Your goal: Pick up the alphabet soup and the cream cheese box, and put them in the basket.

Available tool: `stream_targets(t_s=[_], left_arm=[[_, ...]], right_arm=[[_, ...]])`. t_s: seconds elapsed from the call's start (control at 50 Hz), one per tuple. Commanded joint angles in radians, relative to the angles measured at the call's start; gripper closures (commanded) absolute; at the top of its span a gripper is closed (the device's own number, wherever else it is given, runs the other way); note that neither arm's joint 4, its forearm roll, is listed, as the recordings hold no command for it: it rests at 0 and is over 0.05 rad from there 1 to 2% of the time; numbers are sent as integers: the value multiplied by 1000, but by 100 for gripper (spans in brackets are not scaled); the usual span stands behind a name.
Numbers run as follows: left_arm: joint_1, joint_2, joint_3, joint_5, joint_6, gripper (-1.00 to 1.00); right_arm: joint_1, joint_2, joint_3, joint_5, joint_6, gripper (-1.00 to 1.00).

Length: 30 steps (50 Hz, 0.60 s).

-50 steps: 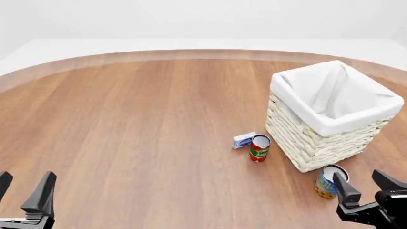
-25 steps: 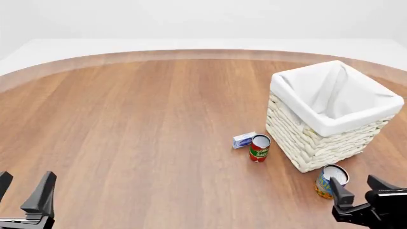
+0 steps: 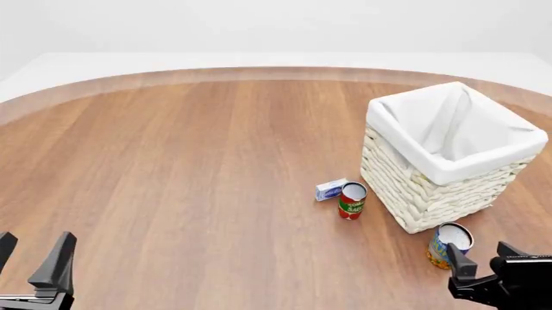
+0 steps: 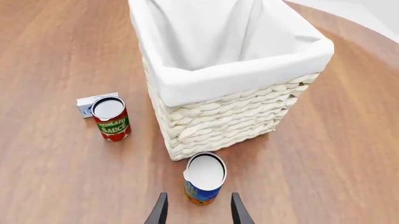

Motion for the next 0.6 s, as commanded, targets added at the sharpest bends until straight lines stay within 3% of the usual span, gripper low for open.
stream_targets(t_s=[0.02,0.28,0.6], left_arm=[[0,0,0,0,0,-100],[0,0,0,0,0,-100],[0,0,0,0,0,-100]], right_arm=[[-15,82,4,-63,2,-100],[-29,116,4,-72,-1,-100],[-39,271,4,-210,-4,-100]])
